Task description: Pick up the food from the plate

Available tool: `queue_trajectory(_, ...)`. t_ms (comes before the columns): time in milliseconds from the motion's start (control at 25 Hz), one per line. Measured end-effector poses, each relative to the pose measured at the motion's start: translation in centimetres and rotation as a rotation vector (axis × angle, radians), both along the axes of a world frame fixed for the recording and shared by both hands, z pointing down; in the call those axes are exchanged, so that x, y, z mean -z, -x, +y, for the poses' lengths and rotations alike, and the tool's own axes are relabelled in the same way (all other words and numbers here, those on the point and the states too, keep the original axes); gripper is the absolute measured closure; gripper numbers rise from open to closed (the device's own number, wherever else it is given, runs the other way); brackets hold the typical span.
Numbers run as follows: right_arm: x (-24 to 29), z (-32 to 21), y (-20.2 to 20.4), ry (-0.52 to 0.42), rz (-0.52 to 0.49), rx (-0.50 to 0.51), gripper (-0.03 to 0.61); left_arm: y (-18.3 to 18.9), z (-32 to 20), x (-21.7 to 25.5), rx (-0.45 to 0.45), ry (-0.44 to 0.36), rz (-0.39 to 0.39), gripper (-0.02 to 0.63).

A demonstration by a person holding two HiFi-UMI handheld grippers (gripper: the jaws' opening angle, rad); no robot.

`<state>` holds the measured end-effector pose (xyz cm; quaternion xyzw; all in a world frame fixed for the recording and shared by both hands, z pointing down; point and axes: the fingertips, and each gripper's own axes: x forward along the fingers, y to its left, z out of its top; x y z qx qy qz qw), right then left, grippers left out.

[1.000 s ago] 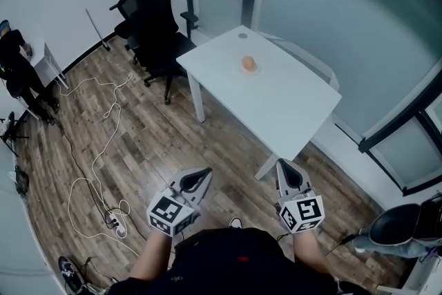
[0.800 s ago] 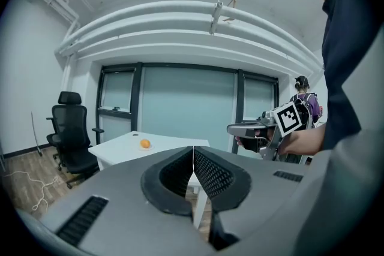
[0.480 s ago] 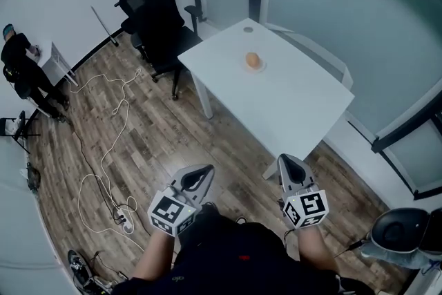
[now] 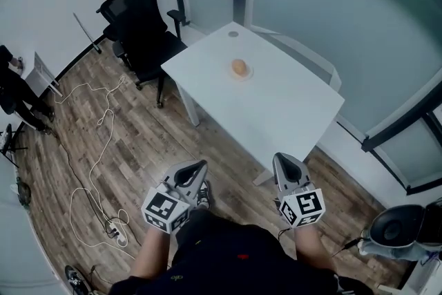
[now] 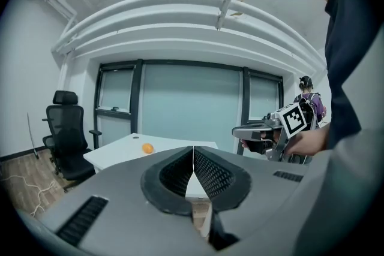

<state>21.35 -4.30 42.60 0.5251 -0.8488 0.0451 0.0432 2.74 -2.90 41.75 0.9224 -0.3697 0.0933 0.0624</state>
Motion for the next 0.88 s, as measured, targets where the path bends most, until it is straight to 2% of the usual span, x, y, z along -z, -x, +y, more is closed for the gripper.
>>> queue_trajectory(440,-1.2,-12.4,3.8,0.056,0.061,-0.079,0.554,5.1,-14.3,-1.0,-0.052,0.030,0.055,0.591)
queue_trajectory(720,0.1,-22.0,9.3,0.067,0.112,-0.112,0.554,10.6,-25.0,-1.6,-0.112,0.043,0.049,0.591)
queue_trajectory(880,0.3,-26.1,12.4,0.064,0.096,-0.141,0.554,13.4,-29.8,-1.9,-0.151,0.058,0.055,0.591)
